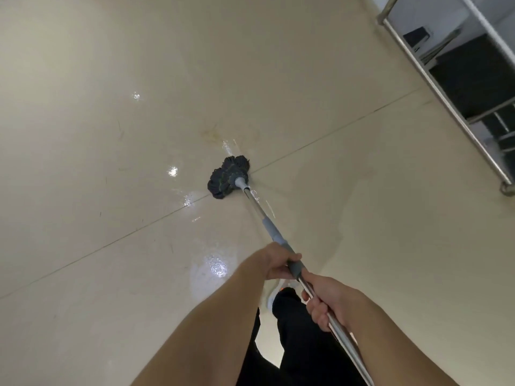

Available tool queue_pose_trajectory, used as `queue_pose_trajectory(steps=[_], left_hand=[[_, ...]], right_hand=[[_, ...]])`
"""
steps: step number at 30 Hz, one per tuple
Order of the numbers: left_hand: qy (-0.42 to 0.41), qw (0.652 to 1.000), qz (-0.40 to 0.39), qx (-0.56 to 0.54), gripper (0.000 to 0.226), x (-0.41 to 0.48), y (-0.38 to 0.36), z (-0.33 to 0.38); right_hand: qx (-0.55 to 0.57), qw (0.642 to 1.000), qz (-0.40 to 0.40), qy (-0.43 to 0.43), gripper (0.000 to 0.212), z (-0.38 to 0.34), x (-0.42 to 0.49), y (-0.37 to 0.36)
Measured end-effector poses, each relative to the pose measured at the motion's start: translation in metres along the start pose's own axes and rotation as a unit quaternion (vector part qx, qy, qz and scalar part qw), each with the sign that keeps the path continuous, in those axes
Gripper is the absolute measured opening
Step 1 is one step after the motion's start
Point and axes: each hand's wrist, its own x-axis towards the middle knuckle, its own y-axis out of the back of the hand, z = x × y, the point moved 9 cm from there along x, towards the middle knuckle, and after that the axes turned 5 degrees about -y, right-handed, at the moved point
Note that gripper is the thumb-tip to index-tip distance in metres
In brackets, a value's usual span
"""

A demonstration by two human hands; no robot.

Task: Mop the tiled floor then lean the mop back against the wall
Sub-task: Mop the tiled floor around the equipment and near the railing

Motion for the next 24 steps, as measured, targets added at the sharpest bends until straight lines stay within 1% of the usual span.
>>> queue_pose_trajectory(steps=[3, 6, 8, 10, 13, 16, 20, 24], left_hand=[[-0.005, 1.0, 0.014, 0.003, 0.032, 0.001, -0.016, -0.005], [-0.022, 0.999, 0.048, -0.012, 0.015, 0.006, -0.026, 0.004], [-0.038, 0.996, 0.079, -0.021, 0.014, 0.015, -0.02, 0.016], [-0.051, 0.993, 0.1, -0.027, 0.019, 0.027, -0.008, 0.032], [-0.063, 0.991, 0.118, -0.029, 0.024, 0.046, 0.026, 0.055], [-0.083, 0.986, 0.129, -0.06, 0.032, 0.057, 0.069, 0.089], [-0.112, 0.979, 0.141, -0.091, 0.04, 0.071, 0.14, 0.166], [-0.12, 0.977, 0.164, -0.064, 0.042, 0.093, 0.223, 0.256]], right_hand=[[0.003, 1.0, -0.005, 0.009, 0.057, 0.005, 0.001, 0.013], [-0.016, 1.0, -0.007, 0.013, 0.058, -0.008, 0.004, 0.026], [-0.023, 1.0, -0.007, 0.014, 0.059, -0.028, 0.012, 0.028], [-0.03, 0.999, -0.002, 0.015, 0.058, -0.052, 0.022, 0.025], [-0.038, 0.999, -0.019, 0.022, 0.058, -0.089, 0.03, 0.001], [-0.044, 0.998, -0.033, 0.035, 0.061, -0.136, 0.034, -0.03], [-0.063, 0.996, -0.032, 0.046, 0.059, -0.23, 0.033, -0.081], [-0.066, 0.994, -0.049, 0.072, 0.06, -0.337, 0.034, -0.139]])
